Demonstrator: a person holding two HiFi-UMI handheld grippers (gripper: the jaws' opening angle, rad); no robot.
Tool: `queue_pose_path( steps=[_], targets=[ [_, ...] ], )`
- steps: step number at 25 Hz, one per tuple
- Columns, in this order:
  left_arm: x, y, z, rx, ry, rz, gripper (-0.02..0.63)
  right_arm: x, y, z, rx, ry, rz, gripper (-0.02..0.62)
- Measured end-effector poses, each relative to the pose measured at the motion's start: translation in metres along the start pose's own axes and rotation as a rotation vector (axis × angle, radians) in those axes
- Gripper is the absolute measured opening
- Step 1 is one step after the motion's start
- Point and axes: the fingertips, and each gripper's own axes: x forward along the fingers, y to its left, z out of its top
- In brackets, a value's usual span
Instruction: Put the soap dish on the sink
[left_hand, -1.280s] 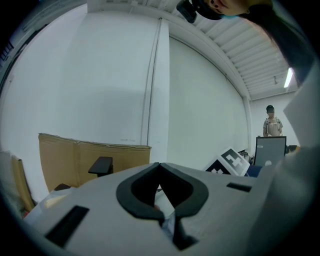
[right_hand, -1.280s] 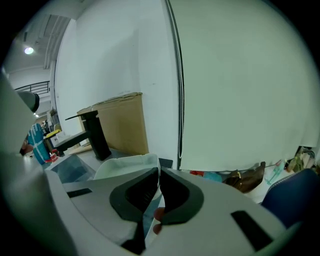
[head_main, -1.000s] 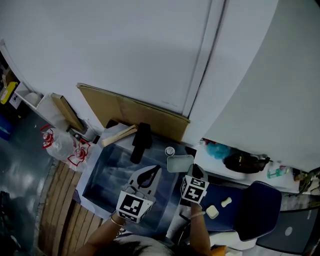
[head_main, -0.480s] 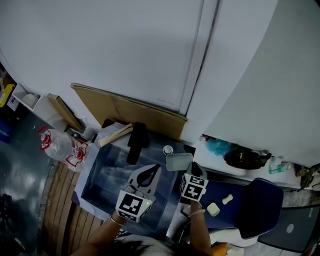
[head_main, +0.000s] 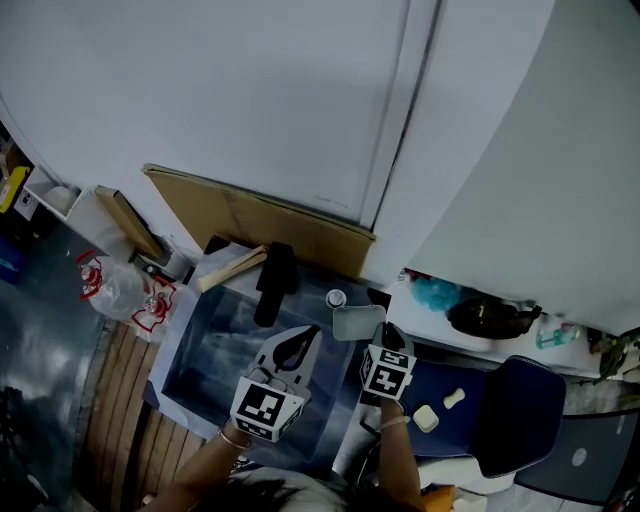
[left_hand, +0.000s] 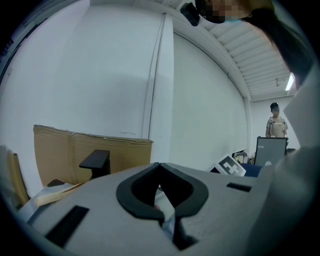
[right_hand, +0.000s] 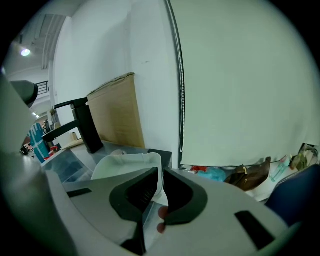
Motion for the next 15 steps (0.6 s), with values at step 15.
queue_pose_path(
  steps=[15],
  targets=[
    [-0.026, -0.008, 0.017, 0.014, -0.044, 0.018, 0.008, -0.032, 0.008, 0.014, -0.044, -0.054, -0.007, 0.034]
  ],
)
